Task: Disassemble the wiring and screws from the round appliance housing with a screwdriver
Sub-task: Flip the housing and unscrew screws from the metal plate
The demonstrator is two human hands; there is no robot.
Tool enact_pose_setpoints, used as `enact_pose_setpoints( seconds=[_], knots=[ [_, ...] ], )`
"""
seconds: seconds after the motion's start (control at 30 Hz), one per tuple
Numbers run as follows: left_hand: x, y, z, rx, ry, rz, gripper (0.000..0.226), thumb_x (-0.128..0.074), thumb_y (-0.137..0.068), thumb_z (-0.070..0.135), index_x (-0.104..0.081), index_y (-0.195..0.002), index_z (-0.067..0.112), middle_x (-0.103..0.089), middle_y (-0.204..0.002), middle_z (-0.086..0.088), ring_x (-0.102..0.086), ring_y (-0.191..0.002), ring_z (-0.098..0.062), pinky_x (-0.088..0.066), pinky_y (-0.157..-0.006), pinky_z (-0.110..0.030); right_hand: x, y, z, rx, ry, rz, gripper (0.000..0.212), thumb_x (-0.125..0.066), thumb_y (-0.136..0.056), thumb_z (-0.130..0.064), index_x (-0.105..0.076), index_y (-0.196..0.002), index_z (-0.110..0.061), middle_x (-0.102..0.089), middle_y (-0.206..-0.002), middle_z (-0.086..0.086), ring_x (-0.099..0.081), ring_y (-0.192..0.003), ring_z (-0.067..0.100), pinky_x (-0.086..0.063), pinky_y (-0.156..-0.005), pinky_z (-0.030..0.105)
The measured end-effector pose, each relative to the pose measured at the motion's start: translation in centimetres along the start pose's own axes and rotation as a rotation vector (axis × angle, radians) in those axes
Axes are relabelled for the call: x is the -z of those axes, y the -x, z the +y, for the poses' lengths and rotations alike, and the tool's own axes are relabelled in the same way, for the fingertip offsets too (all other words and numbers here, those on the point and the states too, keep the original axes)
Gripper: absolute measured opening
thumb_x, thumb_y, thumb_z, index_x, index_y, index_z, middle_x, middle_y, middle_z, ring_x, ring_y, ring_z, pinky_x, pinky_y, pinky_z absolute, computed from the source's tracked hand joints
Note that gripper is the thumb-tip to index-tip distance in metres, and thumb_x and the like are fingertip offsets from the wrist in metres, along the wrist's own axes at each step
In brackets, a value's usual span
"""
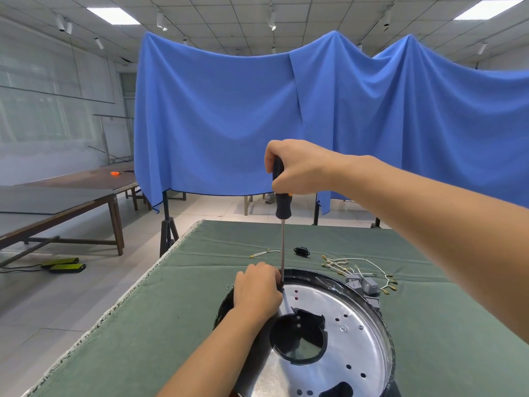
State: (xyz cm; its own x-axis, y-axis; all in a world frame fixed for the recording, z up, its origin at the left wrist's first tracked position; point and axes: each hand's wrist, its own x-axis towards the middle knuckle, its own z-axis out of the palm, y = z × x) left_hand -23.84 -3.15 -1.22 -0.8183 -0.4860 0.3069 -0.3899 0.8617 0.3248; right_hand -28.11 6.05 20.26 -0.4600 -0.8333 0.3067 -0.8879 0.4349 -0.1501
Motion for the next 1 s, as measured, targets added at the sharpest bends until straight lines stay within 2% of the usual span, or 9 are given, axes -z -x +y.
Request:
enact_pose_setpoints(
  seconds=[0.13, 0.23, 0.3, 0.43, 0.57, 0.7, 0.8, 0.9, 1.0],
  knots=[
    [-0.1, -0.1, 0.0, -0.004, -0.005, 0.009, 0.028, -0.053, -0.087, 0.011, -0.069, -0.103, 0.027, -0.062, -0.110, 0.004, -0.052, -0.105, -0.021, -0.038, -0.087, -0.031, -0.5, 0.2, 0.3, 0.018, 0.043, 0.096, 0.022, -0.057, -0.087, -0.043, -0.050, -0.089, -0.021, -0.059, -0.082, -0.005, -0.056, -0.071, 0.017, -0.042, -0.058, 0.030],
    [-0.1, -0.1, 0.0, -0.006, -0.006, 0.011, 0.027, -0.053, -0.088, 0.011, -0.068, -0.104, 0.028, -0.061, -0.111, 0.005, -0.051, -0.106, -0.021, -0.037, -0.088, -0.031, -0.7, -0.1, 0.4, 0.005, -0.017, 0.099, 0.007, -0.051, -0.089, -0.026, -0.051, -0.093, -0.021, -0.060, -0.086, -0.003, -0.056, -0.069, 0.016, -0.046, -0.057, 0.029],
    [-0.1, -0.1, -0.1, -0.006, -0.008, 0.011, 0.027, -0.054, -0.088, 0.012, -0.068, -0.105, 0.028, -0.062, -0.112, 0.005, -0.052, -0.106, -0.021, -0.038, -0.088, -0.031, -0.7, 0.0, 0.3, -0.016, -0.050, 0.090, 0.013, -0.054, -0.084, -0.023, -0.052, -0.097, -0.020, -0.054, -0.086, -0.005, -0.053, -0.079, 0.018, -0.044, -0.062, 0.030],
    [0.0, -0.1, 0.0, -0.008, -0.002, 0.012, 0.026, -0.053, -0.088, 0.013, -0.068, -0.104, 0.028, -0.061, -0.111, 0.004, -0.052, -0.106, -0.021, -0.037, -0.088, -0.031, -1.0, 0.1, 0.4, -0.056, 0.130, 0.186, 0.028, -0.051, -0.087, -0.049, -0.052, -0.085, -0.021, -0.060, -0.077, -0.005, -0.059, -0.068, 0.018, -0.035, -0.054, 0.027],
    [0.0, 0.0, 0.0, -0.008, -0.004, 0.010, 0.032, -0.049, -0.085, 0.011, -0.068, -0.105, 0.027, -0.063, -0.111, 0.003, -0.053, -0.106, -0.022, -0.038, -0.089, -0.032, -0.4, -0.1, 0.3, -0.126, 0.027, 0.119, 0.022, -0.047, -0.090, -0.024, -0.056, -0.097, -0.006, -0.069, -0.085, 0.012, -0.065, -0.057, 0.029, -0.054, -0.061, 0.034],
    [0.1, -0.1, 0.1, -0.007, 0.010, 0.009, 0.033, -0.049, -0.086, 0.011, -0.068, -0.107, 0.026, -0.065, -0.112, 0.004, -0.055, -0.105, -0.021, -0.041, -0.091, -0.034, -0.2, 0.2, 0.6, -0.150, -0.053, 0.079, 0.020, -0.054, -0.082, -0.026, -0.047, -0.092, -0.010, -0.059, -0.083, 0.007, -0.051, -0.063, 0.023, -0.045, -0.061, 0.033],
    [0.1, -0.1, 0.2, -0.007, 0.010, 0.011, 0.030, -0.050, -0.088, 0.013, -0.068, -0.108, 0.026, -0.065, -0.112, 0.004, -0.055, -0.105, -0.020, -0.042, -0.092, -0.034, -0.3, 0.4, 0.9, -0.176, 0.109, 0.132, 0.032, -0.051, -0.089, -0.044, -0.047, -0.094, -0.013, -0.063, -0.080, 0.004, -0.057, -0.056, 0.019, -0.046, -0.057, 0.031],
    [0.1, 0.0, 0.1, -0.009, 0.014, 0.004, 0.031, -0.050, -0.087, 0.014, -0.068, -0.108, 0.026, -0.065, -0.112, 0.004, -0.055, -0.106, -0.021, -0.042, -0.092, -0.034, -0.1, 0.3, 1.3, -0.189, 0.036, 0.087, 0.018, -0.049, -0.093, -0.025, -0.045, -0.103, -0.011, -0.064, -0.087, 0.010, -0.062, -0.053, 0.025, -0.055, -0.060, 0.037],
    [0.1, 0.0, 0.1, -0.022, 0.006, -0.001, 0.029, -0.051, -0.086, 0.016, -0.068, -0.107, 0.026, -0.063, -0.112, 0.003, -0.051, -0.106, -0.022, -0.040, -0.091, -0.033, 0.3, 0.5, 1.5, -0.173, -0.094, 0.020, 0.030, -0.055, -0.085, -0.015, -0.042, -0.112, -0.014, -0.058, -0.086, 0.004, -0.057, -0.062, 0.021, -0.049, -0.055, 0.031]
  ],
)
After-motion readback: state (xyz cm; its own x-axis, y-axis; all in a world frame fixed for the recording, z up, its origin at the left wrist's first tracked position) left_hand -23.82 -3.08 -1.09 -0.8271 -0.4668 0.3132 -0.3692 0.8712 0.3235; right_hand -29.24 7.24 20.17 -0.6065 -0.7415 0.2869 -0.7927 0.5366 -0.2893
